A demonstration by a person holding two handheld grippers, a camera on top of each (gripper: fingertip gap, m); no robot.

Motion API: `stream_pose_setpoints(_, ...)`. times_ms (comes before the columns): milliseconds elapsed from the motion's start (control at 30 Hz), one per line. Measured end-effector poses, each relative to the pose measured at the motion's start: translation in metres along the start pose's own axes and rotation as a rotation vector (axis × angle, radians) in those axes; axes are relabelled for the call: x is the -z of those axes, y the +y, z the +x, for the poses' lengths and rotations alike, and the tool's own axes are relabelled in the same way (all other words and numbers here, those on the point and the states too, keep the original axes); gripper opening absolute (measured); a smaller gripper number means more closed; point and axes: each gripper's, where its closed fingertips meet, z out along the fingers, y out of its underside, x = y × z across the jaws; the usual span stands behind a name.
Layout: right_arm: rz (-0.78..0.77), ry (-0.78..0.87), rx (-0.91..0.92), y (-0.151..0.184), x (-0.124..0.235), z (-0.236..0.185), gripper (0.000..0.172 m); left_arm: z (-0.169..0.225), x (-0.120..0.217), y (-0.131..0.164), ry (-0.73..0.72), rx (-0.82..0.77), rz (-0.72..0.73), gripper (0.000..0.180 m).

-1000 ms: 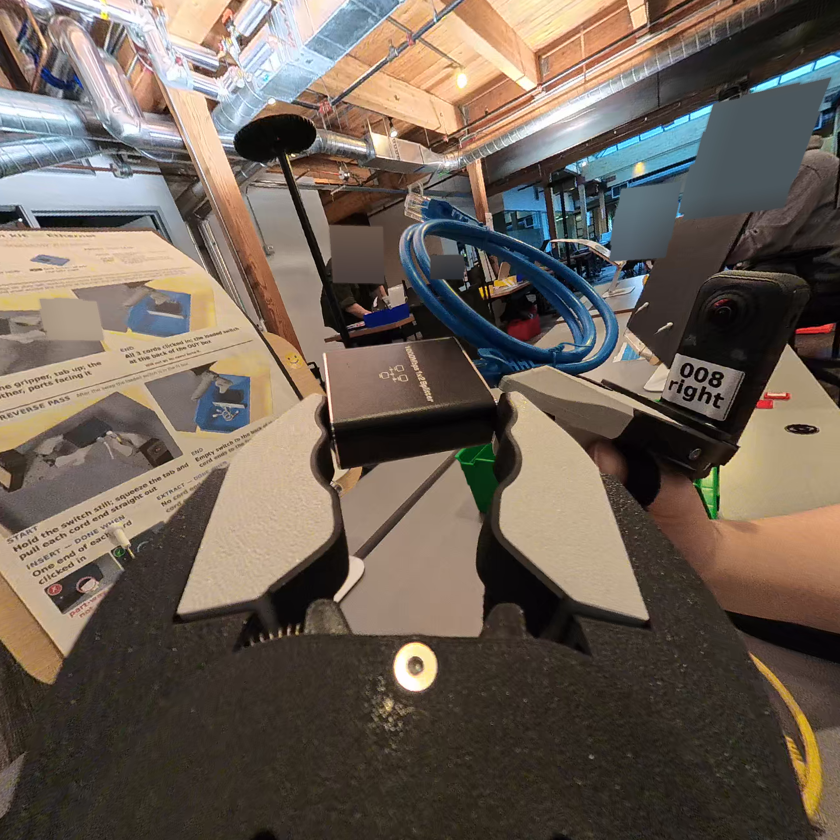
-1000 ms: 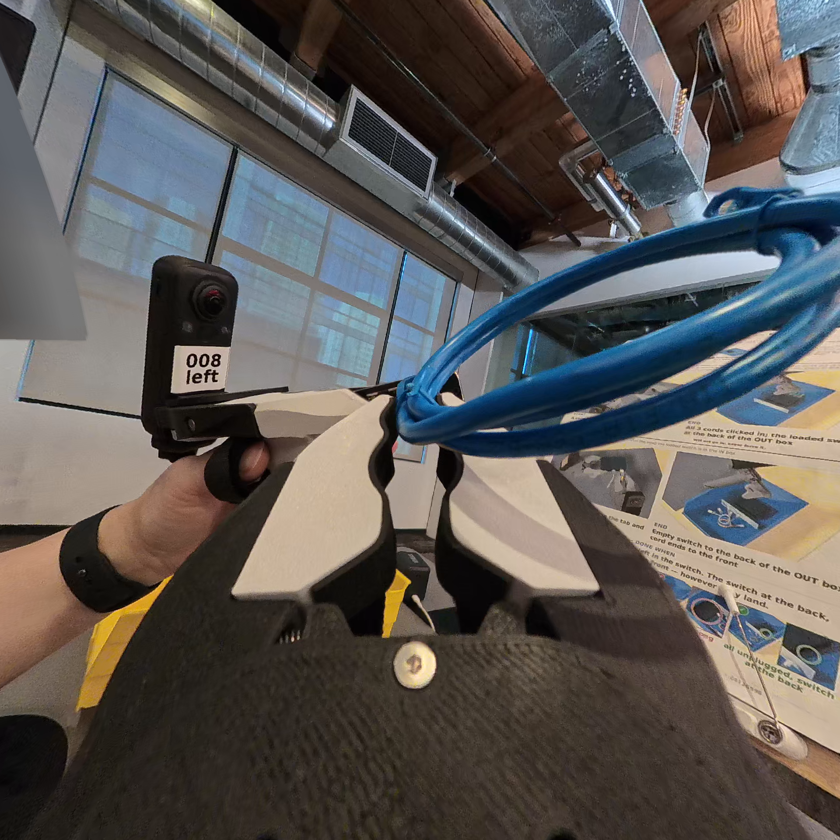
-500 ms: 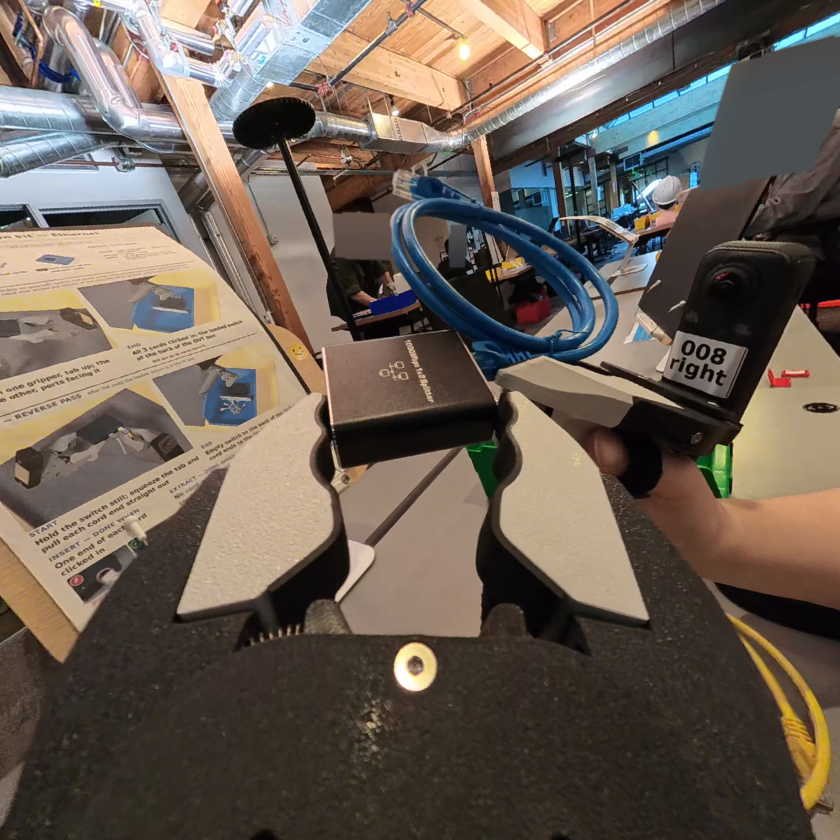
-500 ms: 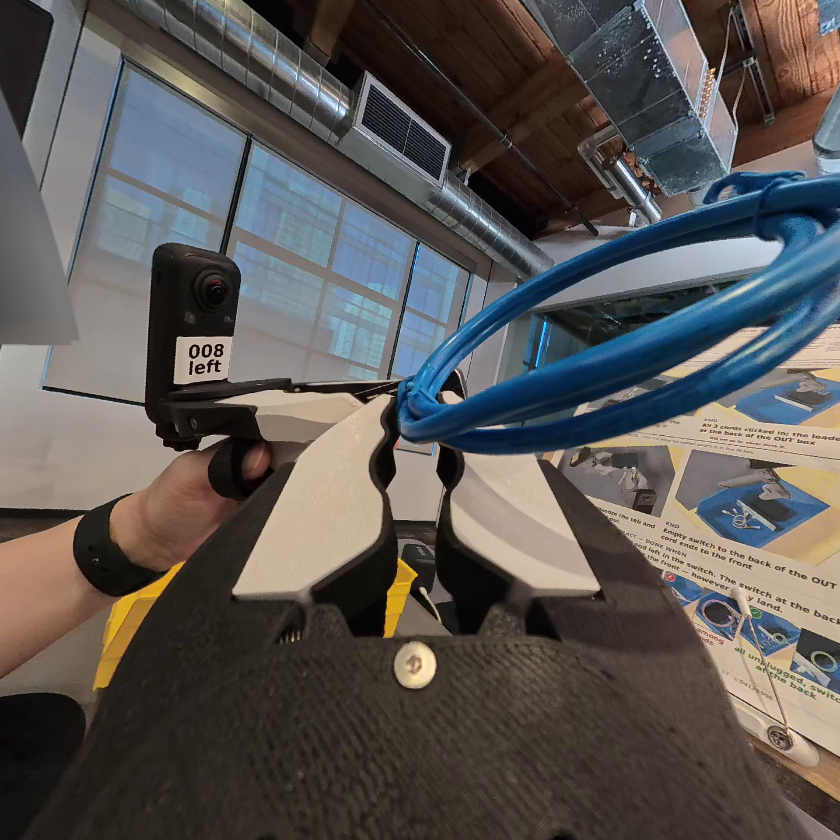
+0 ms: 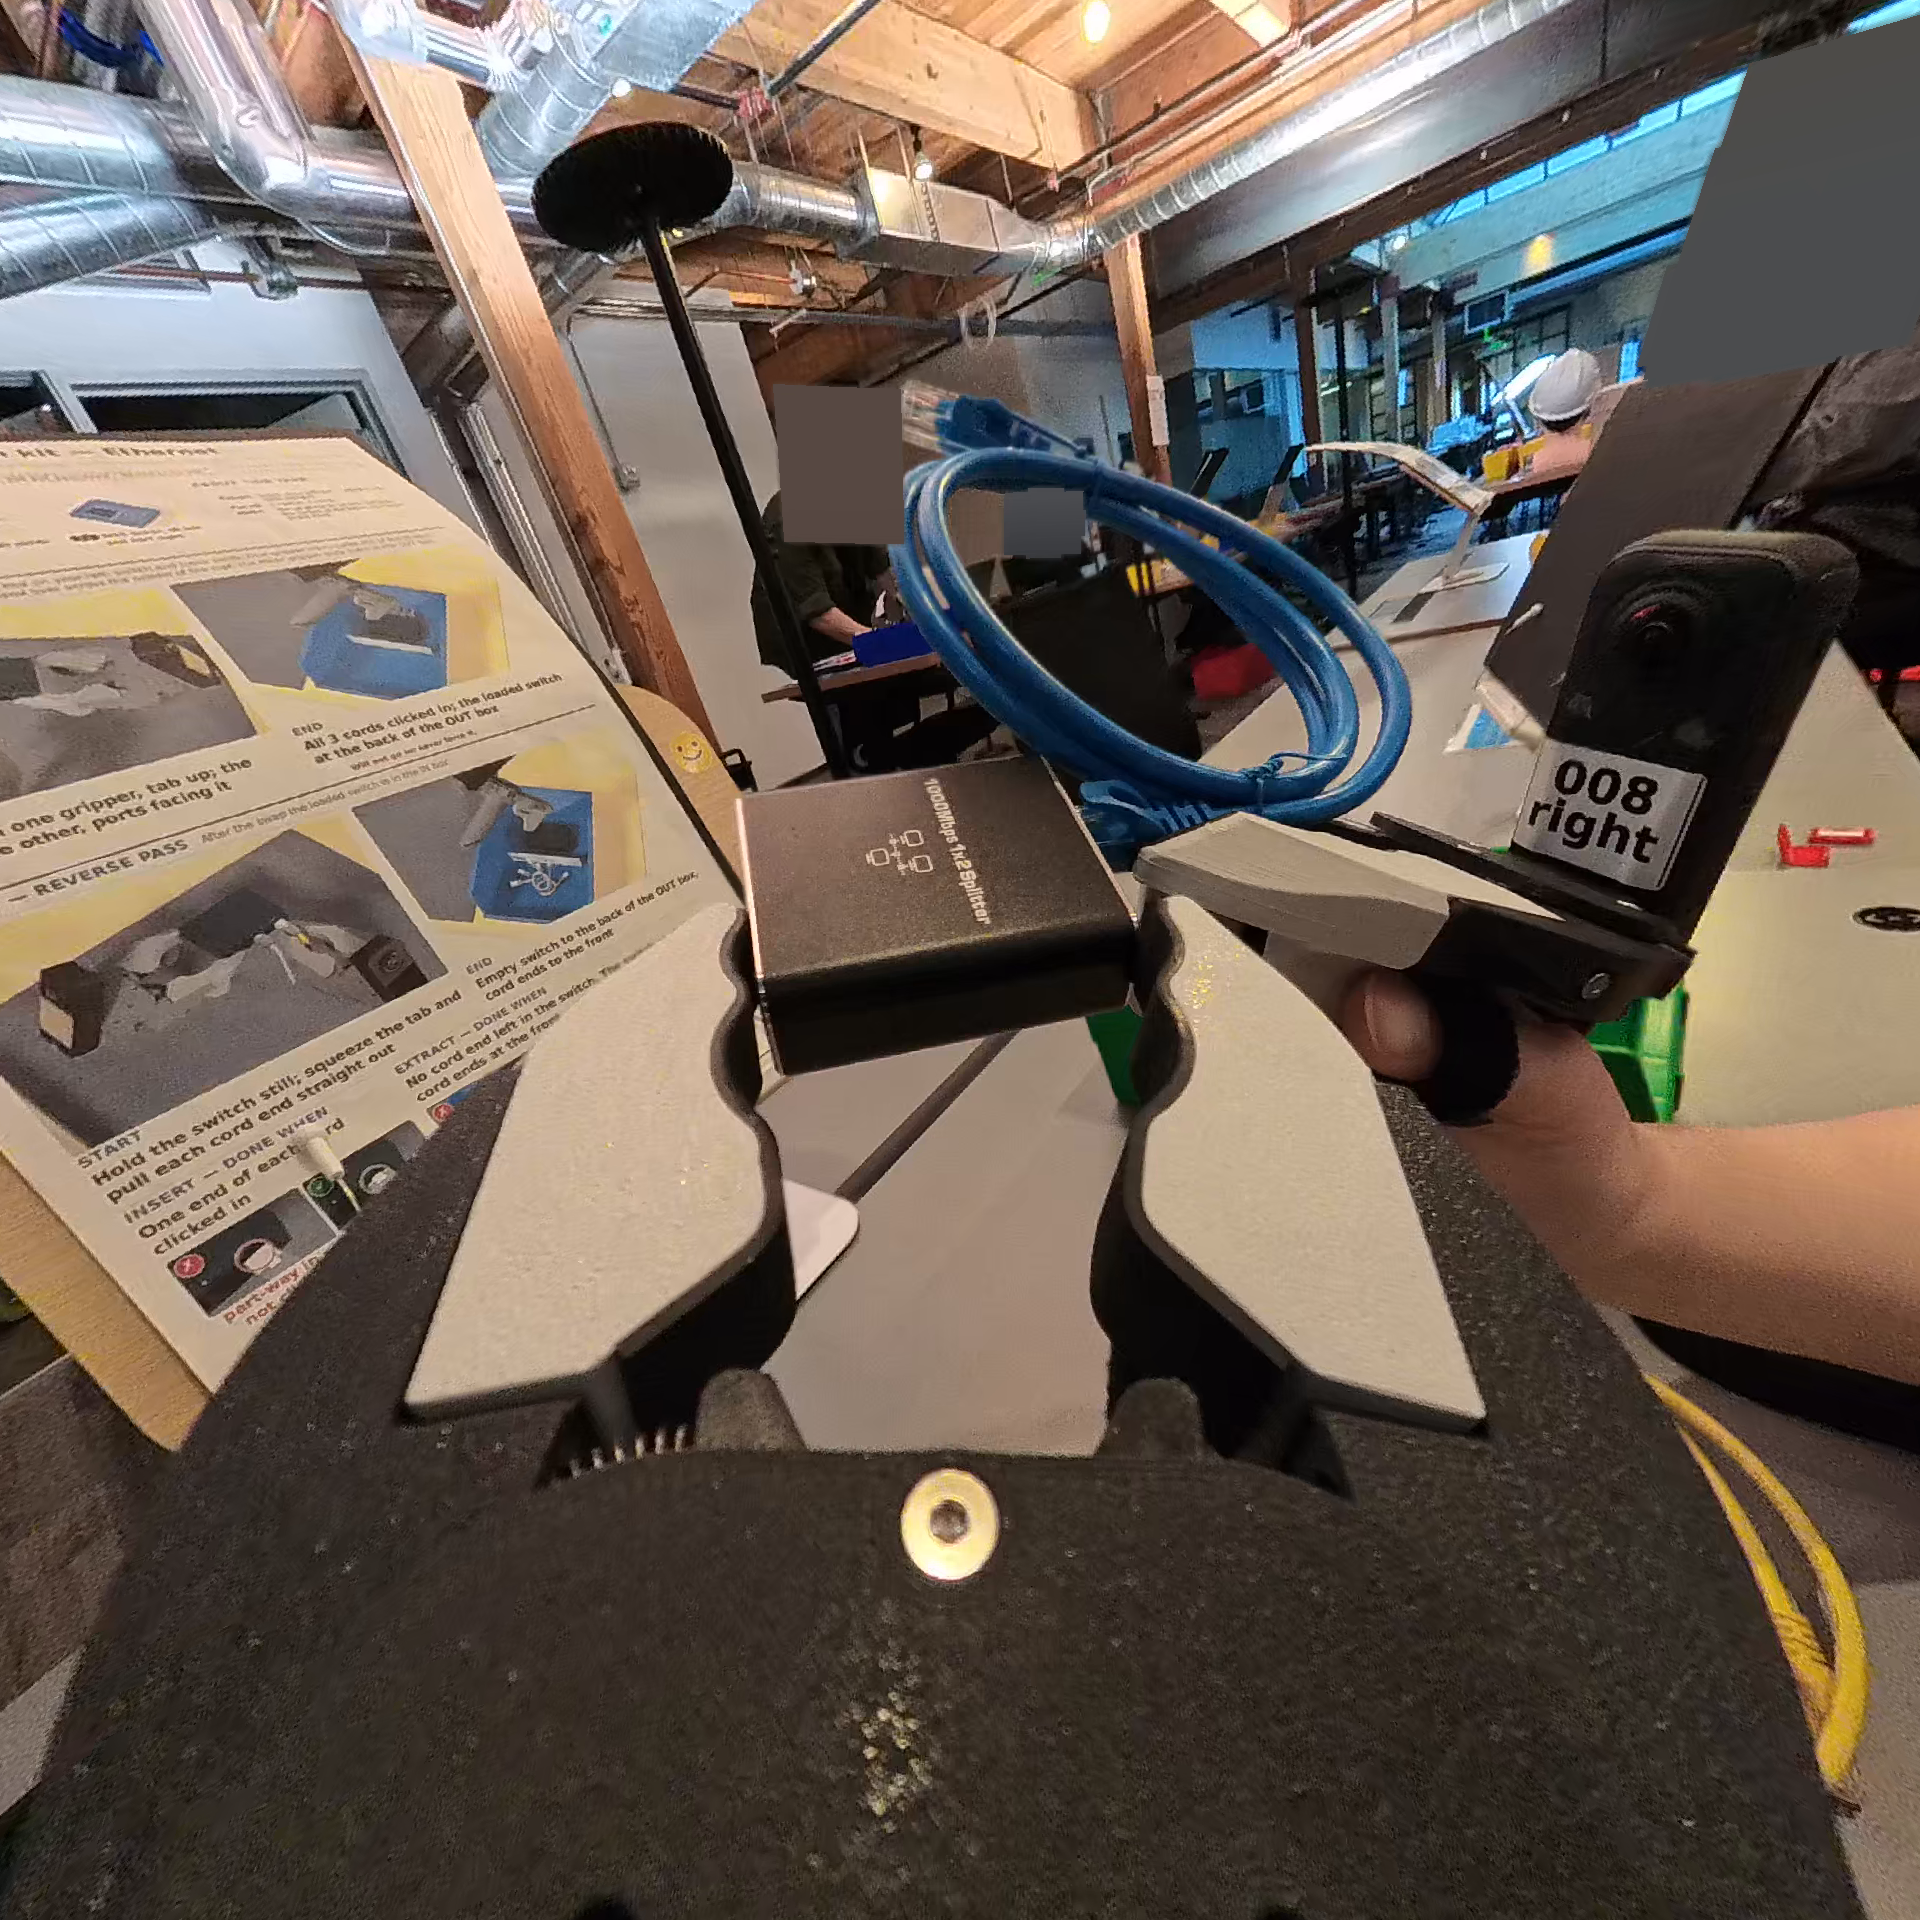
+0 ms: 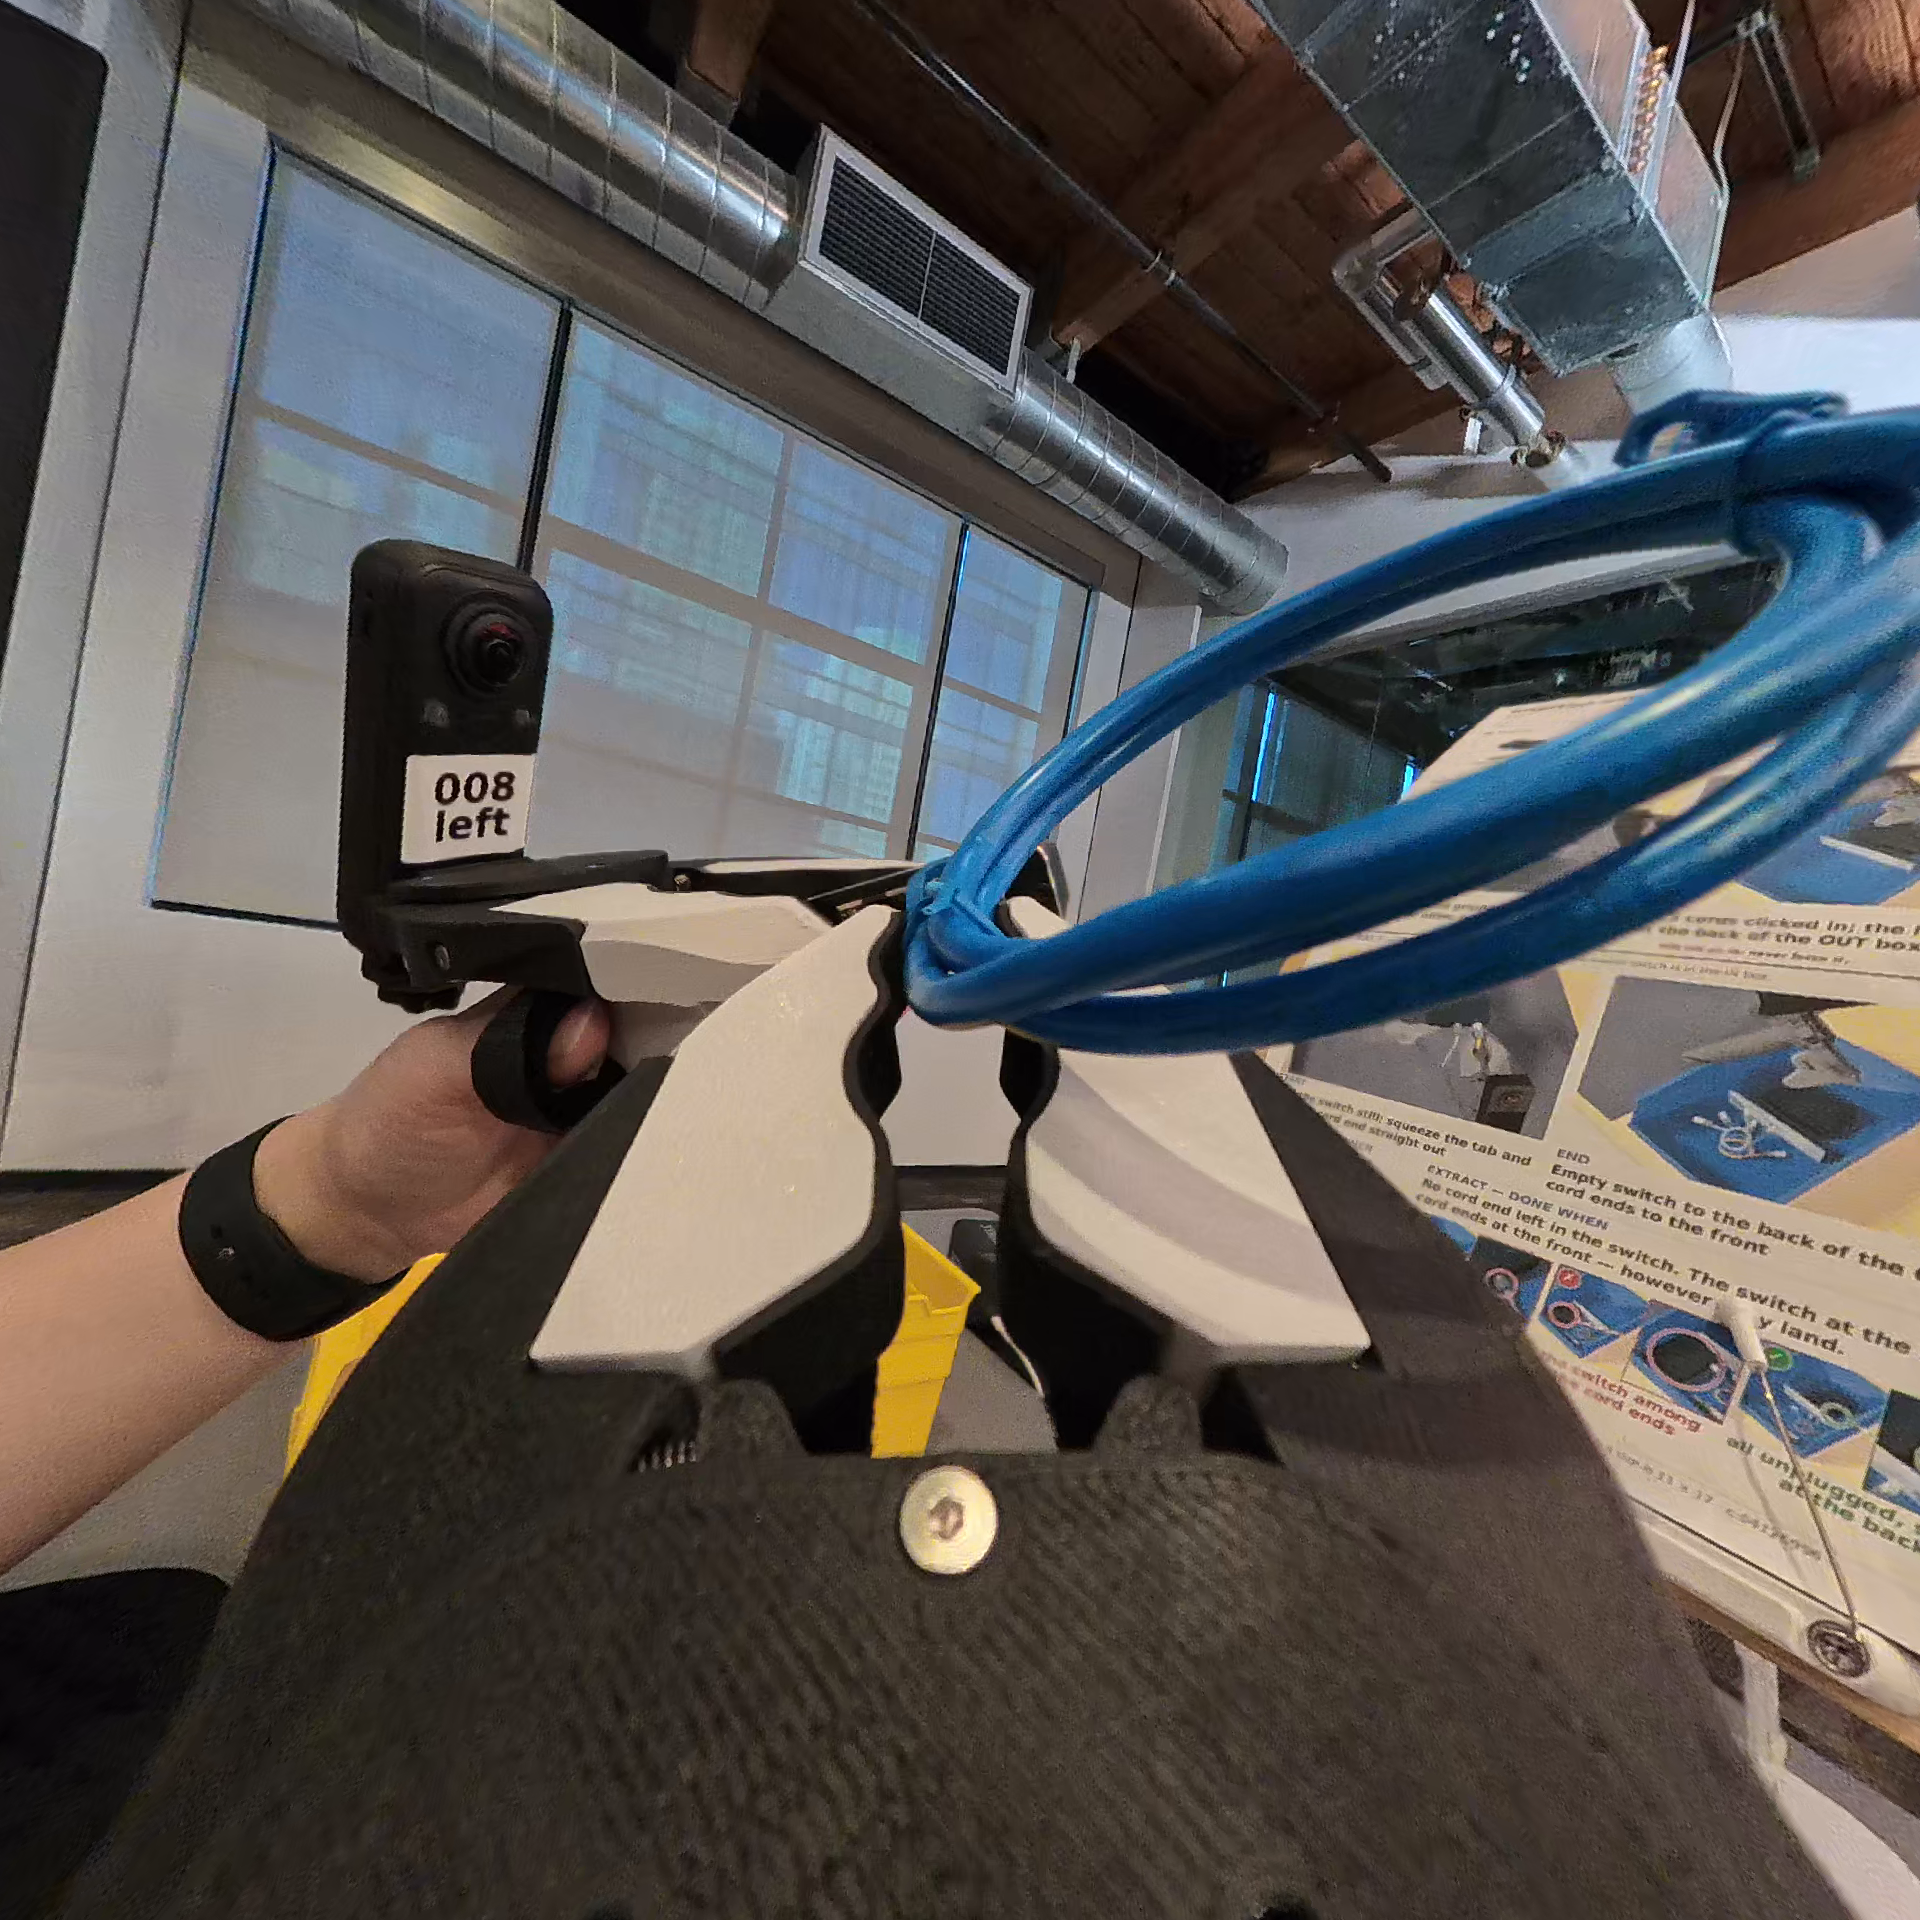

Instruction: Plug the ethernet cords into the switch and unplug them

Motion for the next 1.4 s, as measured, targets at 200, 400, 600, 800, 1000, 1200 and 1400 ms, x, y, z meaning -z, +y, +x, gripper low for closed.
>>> stream_pose_setpoints(200,0.068,0.025,-0.081,-0.011,0.009,0.017,0.016,-0.007,0.008,-0.006,0.035,0.120,0.019,0.084)
stream_pose_setpoints(400,-0.030,0.047,-0.224,0.012,0.006,0.033,0.016,-0.013,0.022,-0.012,0.015,-0.001,0.044,0.082)
stream_pose_setpoints(600,-0.198,0.051,-0.447,0.050,-0.001,0.033,0.016,-0.017,0.016,0.040,-0.172,-0.660,-0.284,0.064)
stream_pose_setpoints(800,-0.371,0.018,-0.486,0.079,-0.004,0.019,0.016,-0.028,0.001,0.084,-0.259,-0.938,-0.440,0.039)
stream_pose_setpoints(1000,-0.449,-0.023,-0.570,0.106,0.003,0.022,0.016,-0.034,0.002,0.112,-0.257,-0.858,-0.569,0.025)
stream_pose_setpoints(1200,-0.584,0.015,-0.732,0.161,0.028,0.028,0.028,-0.032,0.015,0.170,-0.231,-0.765,-0.772,0.025)
stream_pose_setpoints(1400,-0.801,0.043,-0.918,0.187,0.080,0.006,0.042,-0.019,0.031,0.212,-0.208,-0.777,-0.954,0.024)
